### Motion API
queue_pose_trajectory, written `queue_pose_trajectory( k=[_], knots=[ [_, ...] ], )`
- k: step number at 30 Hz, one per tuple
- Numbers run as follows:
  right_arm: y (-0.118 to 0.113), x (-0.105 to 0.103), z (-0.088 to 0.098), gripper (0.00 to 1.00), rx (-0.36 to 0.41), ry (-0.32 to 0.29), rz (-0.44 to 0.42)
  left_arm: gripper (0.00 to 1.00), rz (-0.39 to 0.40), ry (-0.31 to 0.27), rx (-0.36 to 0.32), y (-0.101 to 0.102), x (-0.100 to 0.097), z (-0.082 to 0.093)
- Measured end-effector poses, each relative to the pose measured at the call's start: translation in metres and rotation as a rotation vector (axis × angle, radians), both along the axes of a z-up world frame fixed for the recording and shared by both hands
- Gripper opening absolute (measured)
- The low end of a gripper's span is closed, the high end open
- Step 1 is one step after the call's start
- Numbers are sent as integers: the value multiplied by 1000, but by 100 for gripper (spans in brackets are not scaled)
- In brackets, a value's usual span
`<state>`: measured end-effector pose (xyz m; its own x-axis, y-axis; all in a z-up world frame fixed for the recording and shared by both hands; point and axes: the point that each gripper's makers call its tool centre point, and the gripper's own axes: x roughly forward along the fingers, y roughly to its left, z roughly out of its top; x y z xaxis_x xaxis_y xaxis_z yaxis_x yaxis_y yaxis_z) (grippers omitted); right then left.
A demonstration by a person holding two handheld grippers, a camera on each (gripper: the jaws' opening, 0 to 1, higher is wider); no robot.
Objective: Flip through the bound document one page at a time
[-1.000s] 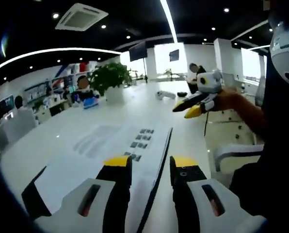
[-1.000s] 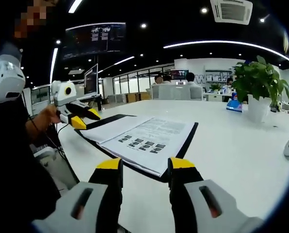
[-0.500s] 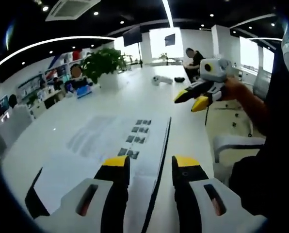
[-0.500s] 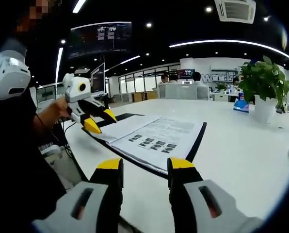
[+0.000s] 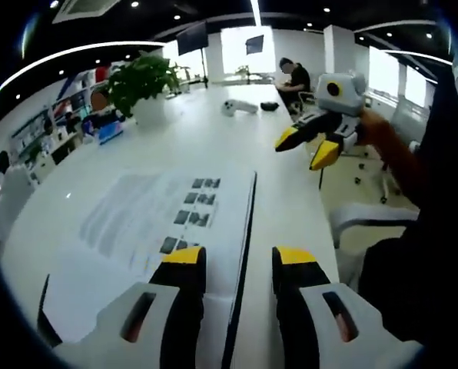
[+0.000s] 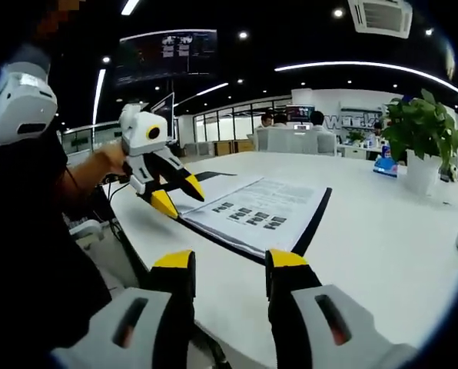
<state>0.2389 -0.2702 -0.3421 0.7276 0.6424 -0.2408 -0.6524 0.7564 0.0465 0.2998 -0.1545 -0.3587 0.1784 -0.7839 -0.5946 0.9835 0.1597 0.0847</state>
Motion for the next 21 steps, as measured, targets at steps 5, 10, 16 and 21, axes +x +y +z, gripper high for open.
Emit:
queue_pose_trajectory(
  k=[5,10,16,21],
  knots=[
    [-4,-2,4,36,17,-18,-2,35,29,22,3,-12,10,3],
    [-8,-4,2,36,22,-13,-16,35,10,4,-6,-26,11,3],
    [-9,-10,7,37,-19,-37,-17,36,-12,-22,38,-33,14,-5],
    [-16,-9,8,37,16,-46,-39,36,-14,-25,73,-36,15,-11]
  ],
)
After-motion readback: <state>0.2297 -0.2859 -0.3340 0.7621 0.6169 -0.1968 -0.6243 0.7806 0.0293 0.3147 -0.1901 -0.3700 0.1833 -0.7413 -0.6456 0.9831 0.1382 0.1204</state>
